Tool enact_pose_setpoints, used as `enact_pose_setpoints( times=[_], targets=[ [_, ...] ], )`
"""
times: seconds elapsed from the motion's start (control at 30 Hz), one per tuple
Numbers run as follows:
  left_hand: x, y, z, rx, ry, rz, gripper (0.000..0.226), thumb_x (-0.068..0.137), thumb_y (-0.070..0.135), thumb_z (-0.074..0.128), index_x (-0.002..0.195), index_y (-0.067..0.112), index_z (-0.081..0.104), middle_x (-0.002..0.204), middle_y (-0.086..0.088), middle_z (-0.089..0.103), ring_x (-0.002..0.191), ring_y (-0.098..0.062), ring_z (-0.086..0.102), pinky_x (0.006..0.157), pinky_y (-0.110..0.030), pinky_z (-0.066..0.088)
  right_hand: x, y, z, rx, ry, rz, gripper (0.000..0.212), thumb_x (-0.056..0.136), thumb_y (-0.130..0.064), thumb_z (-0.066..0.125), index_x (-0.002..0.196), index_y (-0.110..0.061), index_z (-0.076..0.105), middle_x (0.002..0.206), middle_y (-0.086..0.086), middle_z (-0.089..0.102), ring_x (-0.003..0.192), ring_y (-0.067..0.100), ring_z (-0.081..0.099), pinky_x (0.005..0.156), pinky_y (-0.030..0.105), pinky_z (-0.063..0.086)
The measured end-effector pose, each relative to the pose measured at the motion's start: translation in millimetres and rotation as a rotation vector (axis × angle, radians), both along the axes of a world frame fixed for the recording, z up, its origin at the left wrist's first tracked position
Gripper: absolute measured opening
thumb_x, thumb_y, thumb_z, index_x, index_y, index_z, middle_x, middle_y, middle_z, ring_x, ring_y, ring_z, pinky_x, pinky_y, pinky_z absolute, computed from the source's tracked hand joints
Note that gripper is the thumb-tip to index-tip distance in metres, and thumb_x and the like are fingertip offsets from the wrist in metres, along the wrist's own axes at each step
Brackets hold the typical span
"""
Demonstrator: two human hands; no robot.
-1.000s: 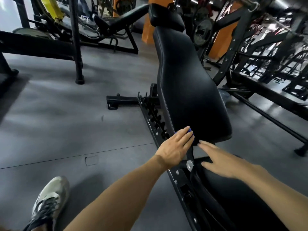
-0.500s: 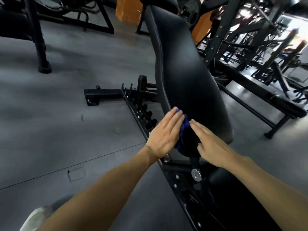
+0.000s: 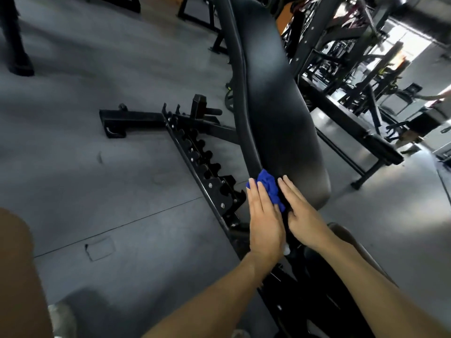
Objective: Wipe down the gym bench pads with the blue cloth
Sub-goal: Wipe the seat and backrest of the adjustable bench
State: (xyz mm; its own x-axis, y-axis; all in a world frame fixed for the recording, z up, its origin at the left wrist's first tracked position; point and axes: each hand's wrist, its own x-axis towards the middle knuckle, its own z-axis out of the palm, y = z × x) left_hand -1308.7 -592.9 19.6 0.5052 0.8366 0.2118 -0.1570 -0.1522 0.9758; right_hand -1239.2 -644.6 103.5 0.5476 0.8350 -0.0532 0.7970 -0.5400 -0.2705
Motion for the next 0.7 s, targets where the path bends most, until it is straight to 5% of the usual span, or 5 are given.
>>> enact_pose_setpoints(
  times=[0.23,0.37,0.47,0.6,0.7],
  targets=[
    [12,33,27,-0.096,-0.003,0.064,0.061,0.111,0.024,0.026,0.163,0.013,-0.005,0.17,0.005,-0.013,0.154,-0.004,-0.015,0.126,-0.026,-0.003,3,22,22,-0.027,-0.055,0.112,0.08,0.096,0.009,0.041,0.159,-0.034,0.017,0.162,-0.029,0.005,0.145,-0.017,0.007,0.117,0.008,0.009],
    [3,18,15,-0.095,0.026,0.036,0.055,0.113,0.028,0.022,0.163,0.027,-0.001,0.168,0.021,-0.013,0.148,0.014,-0.014,0.114,-0.003,-0.005,1,17,25,-0.046,-0.04,0.111,0.084,0.093,0.012,0.038,0.159,-0.036,0.019,0.163,-0.031,0.005,0.144,-0.017,0.008,0.116,0.008,0.011],
    [-12,5,5,-0.079,0.047,-0.058,0.056,0.114,0.026,0.024,0.163,0.034,-0.002,0.166,0.026,-0.012,0.147,0.017,-0.009,0.117,-0.006,0.0,-6,9,19,-0.054,-0.035,0.109,0.088,0.093,0.012,0.042,0.159,-0.037,0.013,0.163,-0.031,-0.001,0.146,-0.015,0.002,0.122,0.017,0.013],
    [-35,-7,-25,-0.053,0.229,-0.16,0.062,0.109,0.007,0.037,0.163,0.013,0.007,0.171,-0.001,0.003,0.157,-0.013,0.004,0.124,-0.025,0.002,-13,9,19,-0.06,-0.024,0.091,0.088,0.095,0.01,0.044,0.159,-0.041,0.011,0.162,-0.033,-0.003,0.148,-0.005,0.017,0.121,0.031,0.03],
    [-51,-4,-30,-0.032,0.273,-0.073,0.05,0.109,0.031,0.041,0.158,0.025,0.029,0.161,0.01,0.029,0.145,-0.009,0.035,0.121,-0.035,0.033,-16,12,21,-0.082,-0.02,0.049,0.088,0.096,0.005,0.046,0.158,-0.046,0.009,0.161,-0.034,-0.002,0.096,-0.006,0.051,0.107,0.036,0.048]
  ],
)
